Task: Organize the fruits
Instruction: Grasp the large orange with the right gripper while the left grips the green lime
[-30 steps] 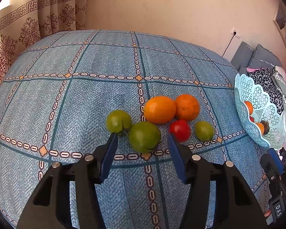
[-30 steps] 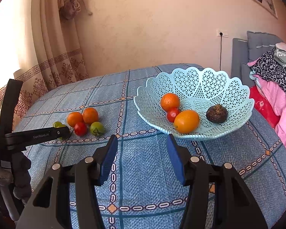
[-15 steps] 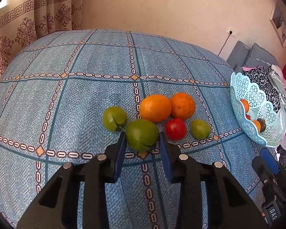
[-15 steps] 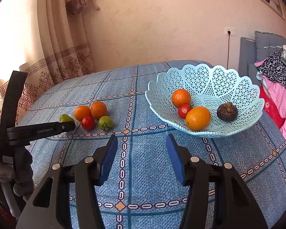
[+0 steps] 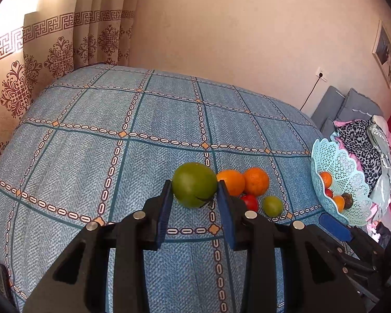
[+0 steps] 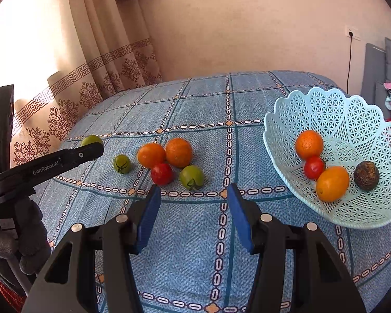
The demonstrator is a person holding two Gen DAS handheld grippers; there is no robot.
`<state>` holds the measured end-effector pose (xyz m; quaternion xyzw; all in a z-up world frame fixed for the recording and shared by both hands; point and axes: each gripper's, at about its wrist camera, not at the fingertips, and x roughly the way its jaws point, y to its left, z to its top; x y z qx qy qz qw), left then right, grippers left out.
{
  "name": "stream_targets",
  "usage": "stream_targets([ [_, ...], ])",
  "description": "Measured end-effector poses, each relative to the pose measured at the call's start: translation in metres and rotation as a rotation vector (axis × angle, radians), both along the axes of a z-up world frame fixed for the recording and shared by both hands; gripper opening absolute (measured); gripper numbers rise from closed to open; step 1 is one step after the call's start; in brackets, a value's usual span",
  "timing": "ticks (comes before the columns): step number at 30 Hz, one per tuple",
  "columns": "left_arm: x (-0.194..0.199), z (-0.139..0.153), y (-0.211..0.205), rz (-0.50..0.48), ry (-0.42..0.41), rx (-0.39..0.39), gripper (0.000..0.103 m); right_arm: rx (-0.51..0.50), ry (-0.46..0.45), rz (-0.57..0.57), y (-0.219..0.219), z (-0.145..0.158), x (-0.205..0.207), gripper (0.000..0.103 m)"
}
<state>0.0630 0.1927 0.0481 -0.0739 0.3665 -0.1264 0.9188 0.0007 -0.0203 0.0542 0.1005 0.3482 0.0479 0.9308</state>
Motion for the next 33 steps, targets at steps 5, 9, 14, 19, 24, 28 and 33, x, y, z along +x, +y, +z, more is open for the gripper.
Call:
stream_targets([
  [5, 0.002, 0.003, 0.010, 0.031, -0.009, -0.004, 0.035, 0.003, 0.010, 0.031, 0.018, 0.002, 0.026, 0.053],
  [9, 0.003, 0.004, 0.014, 0.038, -0.008, -0.014, 0.035, -0.019, 0.027, 0.044, 0.031, -0.001, 0.050, 0.053],
  [14, 0.004, 0.003, 0.017, 0.042, -0.006, -0.020, 0.035, -0.036, 0.056, 0.053, 0.037, -0.009, 0.077, 0.053],
  [19, 0.005, 0.002, 0.017, 0.042, -0.002, -0.022, 0.035, -0.027, 0.083, 0.068, 0.039, -0.017, 0.095, 0.053],
  [24, 0.007, 0.000, 0.017, 0.044, 0.006, -0.020, 0.035, -0.016, 0.083, 0.076, 0.037, -0.020, 0.101, 0.048],
  [28, 0.008, -0.001, 0.017, 0.045, 0.010, -0.018, 0.035, -0.003, 0.082, 0.088, 0.035, -0.020, 0.101, 0.042],
  [33, 0.008, -0.002, 0.016, 0.042, 0.009, -0.014, 0.035, -0.004, 0.082, 0.087, 0.034, -0.020, 0.101, 0.036],
])
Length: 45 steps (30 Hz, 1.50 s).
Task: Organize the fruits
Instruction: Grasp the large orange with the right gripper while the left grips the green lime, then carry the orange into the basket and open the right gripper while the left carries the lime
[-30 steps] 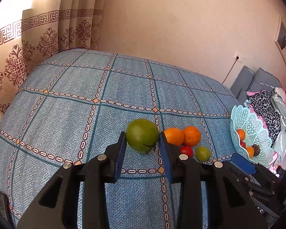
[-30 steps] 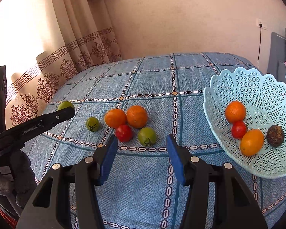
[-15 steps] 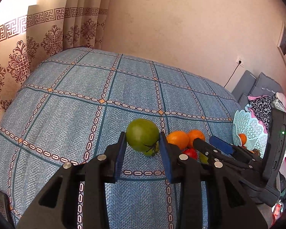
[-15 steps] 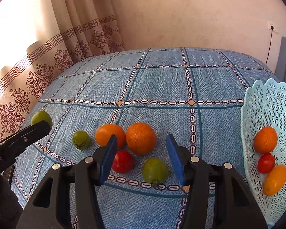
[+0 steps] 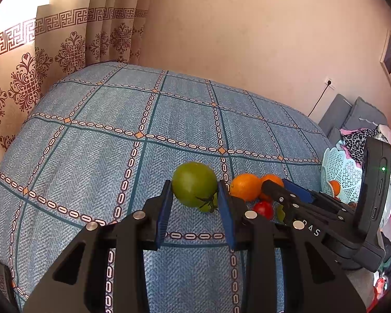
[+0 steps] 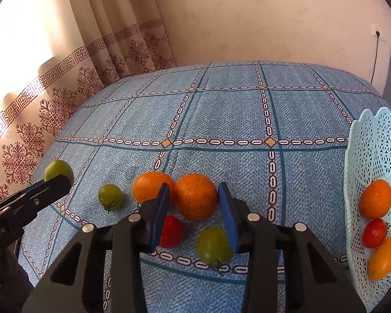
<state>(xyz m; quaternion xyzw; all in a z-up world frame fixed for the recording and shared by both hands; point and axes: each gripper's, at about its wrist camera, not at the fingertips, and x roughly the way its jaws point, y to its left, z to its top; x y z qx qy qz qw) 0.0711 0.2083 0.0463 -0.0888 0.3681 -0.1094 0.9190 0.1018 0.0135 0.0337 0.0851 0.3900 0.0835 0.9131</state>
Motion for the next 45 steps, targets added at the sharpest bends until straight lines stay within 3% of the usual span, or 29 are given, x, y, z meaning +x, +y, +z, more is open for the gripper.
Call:
stream_targets([
  [15, -0.003, 0.002, -0.002, -0.009, -0.015, -0.003, 0.035, 0.010, -0.056, -0.015, -0.002, 0.013, -0.018, 0.030],
  [32, -0.004, 0.003, -0.002, -0.016, -0.019, -0.006, 0.035, 0.098, 0.024, -0.007, -0.007, -0.005, -0.003, 0.037],
  [39, -0.002, 0.001, -0.002, -0.016, -0.013, -0.003, 0.035, 0.088, 0.022, -0.026, -0.007, -0.011, -0.004, 0.034],
  [45, -0.002, 0.000, -0.003, -0.027, -0.014, -0.001, 0.035, 0.043, -0.032, -0.054, -0.006, -0.002, -0.015, 0.034],
])
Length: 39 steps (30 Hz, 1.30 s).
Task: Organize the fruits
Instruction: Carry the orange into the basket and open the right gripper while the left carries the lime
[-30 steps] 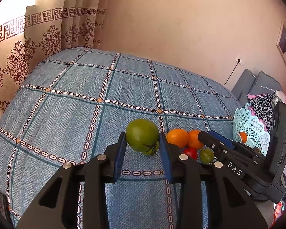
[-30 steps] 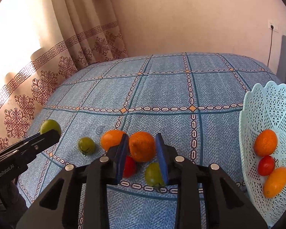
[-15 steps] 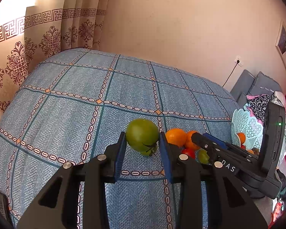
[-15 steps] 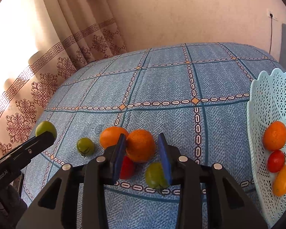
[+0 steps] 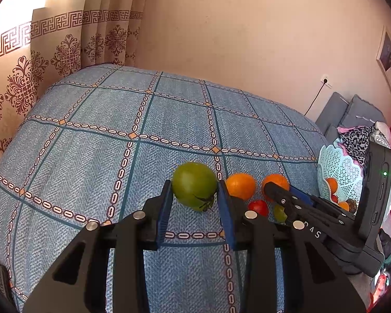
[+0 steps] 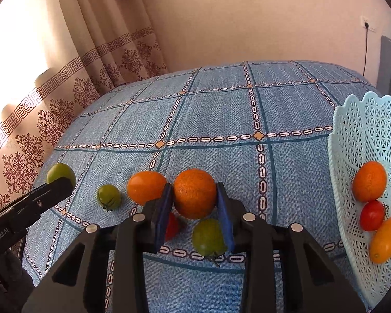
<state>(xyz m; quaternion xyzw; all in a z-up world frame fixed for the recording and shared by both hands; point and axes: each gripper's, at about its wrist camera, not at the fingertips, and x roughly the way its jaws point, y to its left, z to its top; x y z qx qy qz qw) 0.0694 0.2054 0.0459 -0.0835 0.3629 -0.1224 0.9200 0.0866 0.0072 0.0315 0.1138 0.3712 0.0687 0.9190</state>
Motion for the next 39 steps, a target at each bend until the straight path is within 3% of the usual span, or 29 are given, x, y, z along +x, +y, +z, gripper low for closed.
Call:
stream_targets([
  [17, -0.011, 0.004, -0.019, -0.067, -0.043, 0.015, 0.035, 0.040, -0.111, -0.110, -0.045, 0.040, -0.047, 0.034],
  [39, -0.029, 0.010, -0.049, -0.137, -0.079, 0.060, 0.035, 0.054, -0.158, -0.387, -0.147, 0.042, -0.119, 0.034],
])
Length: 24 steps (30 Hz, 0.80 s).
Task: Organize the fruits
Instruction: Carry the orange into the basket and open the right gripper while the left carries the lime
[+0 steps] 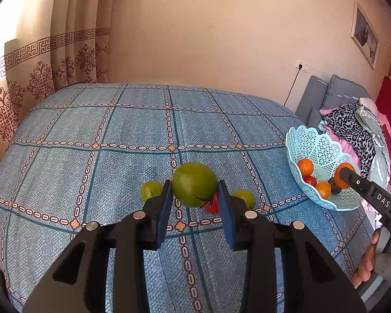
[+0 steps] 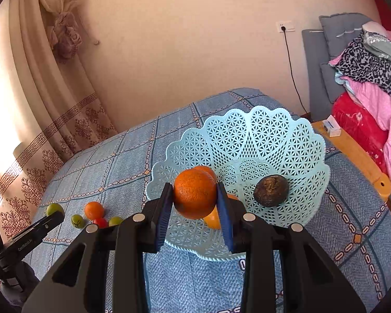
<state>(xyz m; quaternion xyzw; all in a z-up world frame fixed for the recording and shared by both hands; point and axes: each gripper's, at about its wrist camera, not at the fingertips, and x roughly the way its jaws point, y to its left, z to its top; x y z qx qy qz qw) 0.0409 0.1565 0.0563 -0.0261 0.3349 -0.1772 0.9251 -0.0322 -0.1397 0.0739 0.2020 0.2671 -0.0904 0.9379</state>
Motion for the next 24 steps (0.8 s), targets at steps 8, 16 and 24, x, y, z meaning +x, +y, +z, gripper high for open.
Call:
stream_targets([
  [8, -0.005, 0.003, -0.014, -0.023, -0.007, 0.023, 0.035, -0.037, -0.001, -0.062, -0.014, -0.003, -0.014, 0.034],
  [16, -0.011, 0.011, -0.026, -0.040, -0.030, 0.050, 0.035, -0.041, -0.005, -0.096, -0.027, -0.007, -0.020, 0.034],
  [24, -0.017, 0.020, -0.044, -0.075, -0.039, 0.061, 0.035, -0.018, -0.020, -0.106, -0.036, -0.009, -0.025, 0.034],
])
